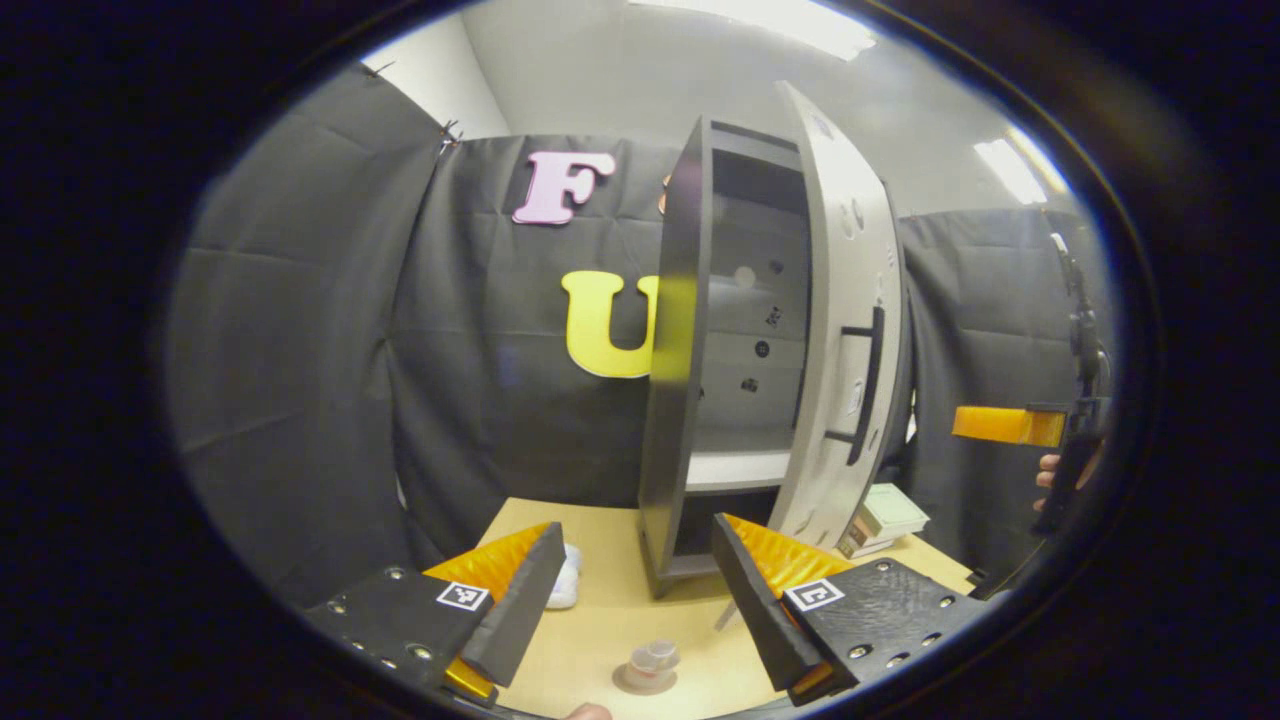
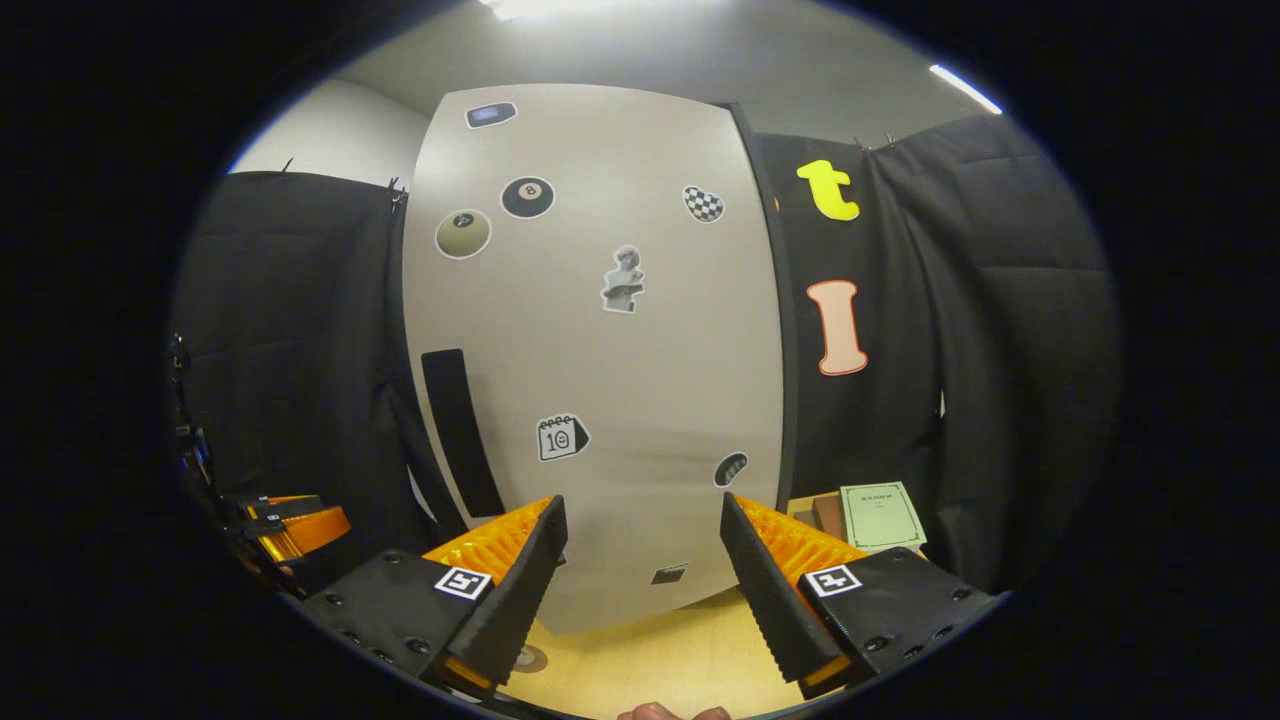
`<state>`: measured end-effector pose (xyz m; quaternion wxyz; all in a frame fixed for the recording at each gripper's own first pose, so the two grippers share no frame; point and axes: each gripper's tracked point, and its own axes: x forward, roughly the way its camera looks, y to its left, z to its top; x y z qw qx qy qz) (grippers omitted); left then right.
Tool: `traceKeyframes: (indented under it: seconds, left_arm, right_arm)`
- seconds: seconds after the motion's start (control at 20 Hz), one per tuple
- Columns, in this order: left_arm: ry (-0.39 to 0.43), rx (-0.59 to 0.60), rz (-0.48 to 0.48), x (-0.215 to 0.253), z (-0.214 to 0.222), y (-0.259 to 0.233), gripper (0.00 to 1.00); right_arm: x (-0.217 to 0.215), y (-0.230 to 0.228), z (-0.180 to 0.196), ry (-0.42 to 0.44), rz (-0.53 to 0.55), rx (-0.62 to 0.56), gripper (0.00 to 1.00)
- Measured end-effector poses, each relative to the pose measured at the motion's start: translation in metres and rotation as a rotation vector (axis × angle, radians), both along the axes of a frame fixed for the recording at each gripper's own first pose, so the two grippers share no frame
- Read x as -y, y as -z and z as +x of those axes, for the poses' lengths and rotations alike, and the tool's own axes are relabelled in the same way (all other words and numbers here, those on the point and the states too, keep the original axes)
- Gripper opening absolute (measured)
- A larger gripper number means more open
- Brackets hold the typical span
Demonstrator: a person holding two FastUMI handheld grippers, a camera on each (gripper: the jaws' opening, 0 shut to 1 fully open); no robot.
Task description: Open the cabinet door with the right hand, grasp the bottle in the cabinet with the left hand and place it on the coaster, then close the cabinet door with the right hand.
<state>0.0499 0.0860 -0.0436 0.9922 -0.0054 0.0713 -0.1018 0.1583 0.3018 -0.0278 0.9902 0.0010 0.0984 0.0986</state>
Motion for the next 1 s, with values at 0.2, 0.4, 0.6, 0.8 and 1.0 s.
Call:
traceKeyframes:
  seconds: [0.2,0.4,0.6,0.8,1.0]
  left_arm:
    - [-0.016,0.033,0.007,0.032,-0.008,-0.014,0.89]
    - [-0.029,0.065,-0.007,0.069,-0.02,-0.031,0.89]
    - [-0.051,0.139,0.027,0.103,-0.033,-0.056,0.89]
    - [-0.101,0.145,0.014,0.129,-0.051,-0.065,0.89]
    - [-0.164,0.156,0.002,0.139,-0.061,-0.074,0.89]
  right_arm:
    - [0.032,0.0,-0.001,0.028,0.027,-0.006,0.98]
    - [0.053,-0.001,-0.001,-0.013,0.012,-0.013,0.98]
    - [0.073,-0.008,0.005,-0.057,0.001,0.012,0.98]
    - [0.101,-0.019,0.006,-0.073,-0.024,0.042,0.98]
    - [0.122,-0.014,0.002,-0.105,-0.045,0.029,0.98]
